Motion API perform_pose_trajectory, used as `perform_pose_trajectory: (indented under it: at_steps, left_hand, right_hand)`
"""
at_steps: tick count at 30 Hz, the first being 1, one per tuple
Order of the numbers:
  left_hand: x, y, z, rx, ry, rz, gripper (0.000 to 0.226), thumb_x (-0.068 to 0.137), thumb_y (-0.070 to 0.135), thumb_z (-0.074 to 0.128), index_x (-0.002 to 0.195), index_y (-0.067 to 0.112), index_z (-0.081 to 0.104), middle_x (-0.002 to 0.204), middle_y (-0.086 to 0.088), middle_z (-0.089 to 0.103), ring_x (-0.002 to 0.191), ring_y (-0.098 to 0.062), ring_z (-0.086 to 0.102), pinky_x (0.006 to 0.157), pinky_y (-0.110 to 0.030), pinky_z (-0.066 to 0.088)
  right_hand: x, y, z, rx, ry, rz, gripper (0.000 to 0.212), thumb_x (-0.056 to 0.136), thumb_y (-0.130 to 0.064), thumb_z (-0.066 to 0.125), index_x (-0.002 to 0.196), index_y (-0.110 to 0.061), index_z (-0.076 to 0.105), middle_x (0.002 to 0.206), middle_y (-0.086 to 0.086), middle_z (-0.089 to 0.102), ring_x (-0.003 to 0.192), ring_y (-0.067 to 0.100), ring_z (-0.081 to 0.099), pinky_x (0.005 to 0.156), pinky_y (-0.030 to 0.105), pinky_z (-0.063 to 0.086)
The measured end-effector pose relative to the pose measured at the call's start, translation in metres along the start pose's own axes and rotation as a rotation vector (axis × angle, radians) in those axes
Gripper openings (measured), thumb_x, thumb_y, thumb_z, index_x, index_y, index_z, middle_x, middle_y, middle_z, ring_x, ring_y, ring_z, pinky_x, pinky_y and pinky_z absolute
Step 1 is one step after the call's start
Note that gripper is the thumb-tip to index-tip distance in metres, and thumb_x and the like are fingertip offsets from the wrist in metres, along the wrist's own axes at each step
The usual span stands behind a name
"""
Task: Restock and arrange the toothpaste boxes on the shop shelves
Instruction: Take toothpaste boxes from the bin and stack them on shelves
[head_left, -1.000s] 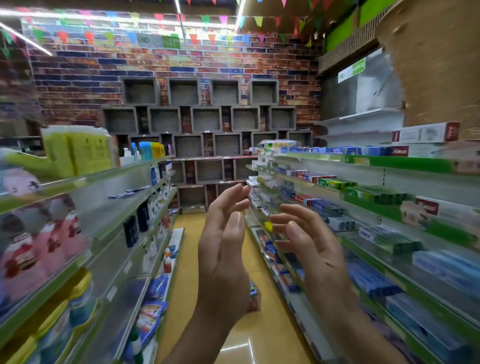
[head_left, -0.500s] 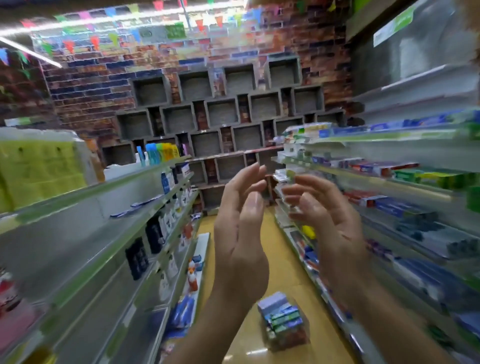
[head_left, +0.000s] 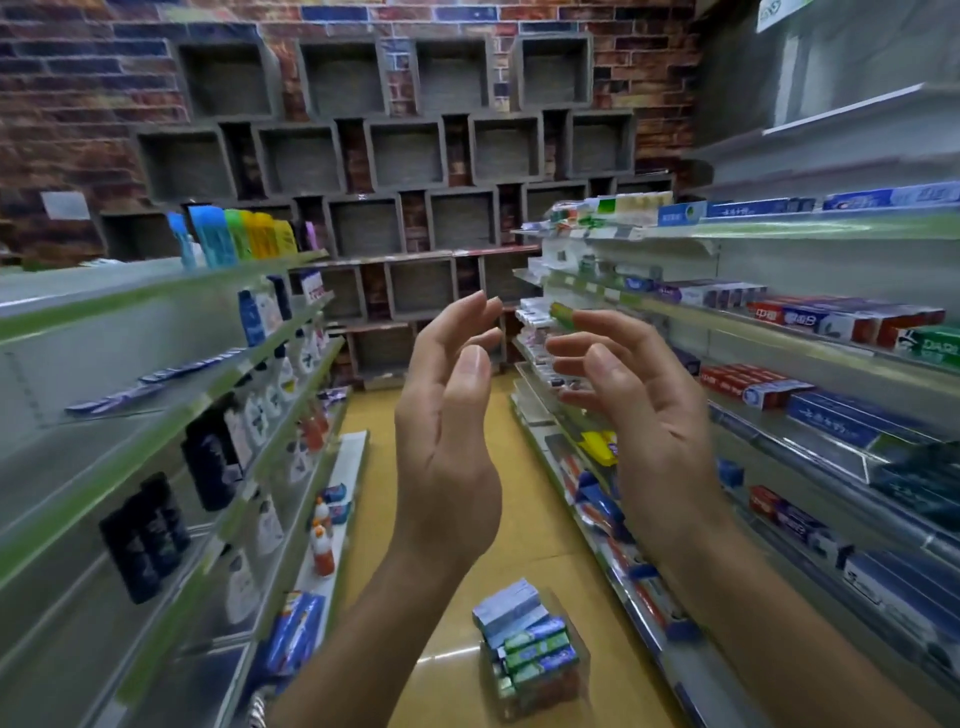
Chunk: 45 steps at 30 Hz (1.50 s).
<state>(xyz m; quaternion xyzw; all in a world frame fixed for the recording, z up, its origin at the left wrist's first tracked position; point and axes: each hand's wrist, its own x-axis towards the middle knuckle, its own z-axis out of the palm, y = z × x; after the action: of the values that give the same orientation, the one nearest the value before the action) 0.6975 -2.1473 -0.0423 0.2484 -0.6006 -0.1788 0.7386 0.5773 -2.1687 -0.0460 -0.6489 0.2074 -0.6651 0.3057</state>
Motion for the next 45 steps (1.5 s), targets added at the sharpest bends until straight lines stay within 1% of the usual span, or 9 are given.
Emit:
perform_pose_trajectory:
  at_steps: [7, 13, 17, 21, 29, 33, 36, 40, 45]
  left_hand:
    - [0.092, -0.152, -0.046, -0.128, -0.062, -0.007, 0.036, 0.087, 0.038, 0.038, 0.118, 0.028, 0.054, 0.120, 0.008, 0.064, 0.116, -0.015, 0.058, 0.096, -0.031, 0.046]
    - [0.191, -0.294, -0.062, -0.230, -0.176, -0.132, 0.038, 0.087, 0.040, 0.038, 0.120, 0.029, 0.055, 0.122, 0.008, 0.063, 0.117, -0.015, 0.058, 0.097, -0.031, 0.046]
    - [0.223, -0.366, -0.053, -0.292, -0.246, -0.200, 0.039, 0.087, 0.041, 0.038, 0.120, 0.027, 0.055, 0.122, 0.006, 0.063, 0.117, -0.016, 0.058, 0.098, -0.032, 0.046]
    - [0.231, -0.437, -0.039, -0.332, -0.294, -0.272, 0.041, 0.088, 0.041, 0.037, 0.121, 0.025, 0.055, 0.123, 0.005, 0.063, 0.117, -0.016, 0.058, 0.095, -0.027, 0.047]
    - [0.208, -0.588, 0.000, -0.274, -0.396, -0.414, 0.042, 0.092, 0.041, 0.032, 0.123, 0.024, 0.055, 0.122, 0.007, 0.064, 0.116, -0.018, 0.058, 0.091, -0.022, 0.046]
    - [0.180, -0.676, 0.015, -0.269, -0.426, -0.503, 0.043, 0.091, 0.041, 0.033, 0.123, 0.022, 0.056, 0.122, 0.004, 0.064, 0.117, -0.020, 0.058, 0.093, -0.027, 0.047]
    - [0.149, -0.741, 0.017, -0.252, -0.430, -0.578, 0.043, 0.090, 0.042, 0.034, 0.122, 0.022, 0.055, 0.123, 0.000, 0.063, 0.115, -0.017, 0.059, 0.088, -0.022, 0.047]
    - [0.092, -0.837, 0.005, -0.229, -0.473, -0.645, 0.044, 0.090, 0.041, 0.034, 0.123, 0.020, 0.055, 0.123, -0.001, 0.063, 0.113, -0.016, 0.060, 0.090, -0.024, 0.047]
    - [0.010, -0.951, -0.020, -0.200, -0.561, -0.727, 0.042, 0.089, 0.045, 0.034, 0.121, 0.027, 0.055, 0.120, 0.010, 0.066, 0.115, -0.016, 0.060, 0.095, -0.029, 0.047]
  right_hand:
    - [0.086, 0.132, 0.048, -0.136, 0.052, -0.014, 0.034, 0.084, -0.045, 0.049, 0.113, -0.029, 0.059, 0.108, -0.003, 0.067, 0.107, 0.014, 0.062, 0.088, 0.035, 0.053]
    - [0.181, 0.232, 0.076, -0.256, 0.197, 0.043, 0.035, 0.083, -0.047, 0.048, 0.112, -0.031, 0.060, 0.107, -0.006, 0.067, 0.105, 0.012, 0.063, 0.080, 0.022, 0.053]
    - [0.214, 0.290, 0.071, -0.337, 0.280, 0.126, 0.033, 0.083, -0.048, 0.049, 0.110, -0.034, 0.059, 0.108, -0.005, 0.066, 0.104, 0.009, 0.063, 0.084, 0.025, 0.053]
    - [0.228, 0.360, 0.054, -0.350, 0.350, 0.235, 0.027, 0.087, -0.037, 0.051, 0.111, -0.029, 0.060, 0.106, -0.004, 0.066, 0.102, 0.009, 0.063, 0.085, 0.028, 0.054]
    - [0.220, 0.511, 0.002, -0.299, 0.451, 0.419, 0.026, 0.089, -0.034, 0.056, 0.113, -0.026, 0.060, 0.105, -0.003, 0.067, 0.100, 0.007, 0.063, 0.080, 0.018, 0.051]
    - [0.200, 0.604, -0.023, -0.322, 0.487, 0.506, 0.025, 0.083, -0.043, 0.057, 0.107, -0.039, 0.062, 0.104, -0.005, 0.068, 0.102, 0.009, 0.063, 0.086, 0.027, 0.052]
    - [0.176, 0.672, -0.035, -0.325, 0.528, 0.570, 0.020, 0.080, -0.046, 0.057, 0.100, -0.049, 0.062, 0.105, -0.005, 0.068, 0.103, 0.011, 0.063, 0.086, 0.030, 0.052]
    - [0.127, 0.767, -0.046, -0.336, 0.619, 0.655, 0.024, 0.080, -0.046, 0.059, 0.103, -0.041, 0.063, 0.107, -0.008, 0.066, 0.105, 0.010, 0.061, 0.089, 0.035, 0.051]
    - [0.049, 0.877, -0.049, -0.368, 0.746, 0.739, 0.026, 0.081, -0.037, 0.057, 0.106, -0.032, 0.061, 0.106, -0.002, 0.066, 0.102, 0.010, 0.062, 0.089, 0.042, 0.053]
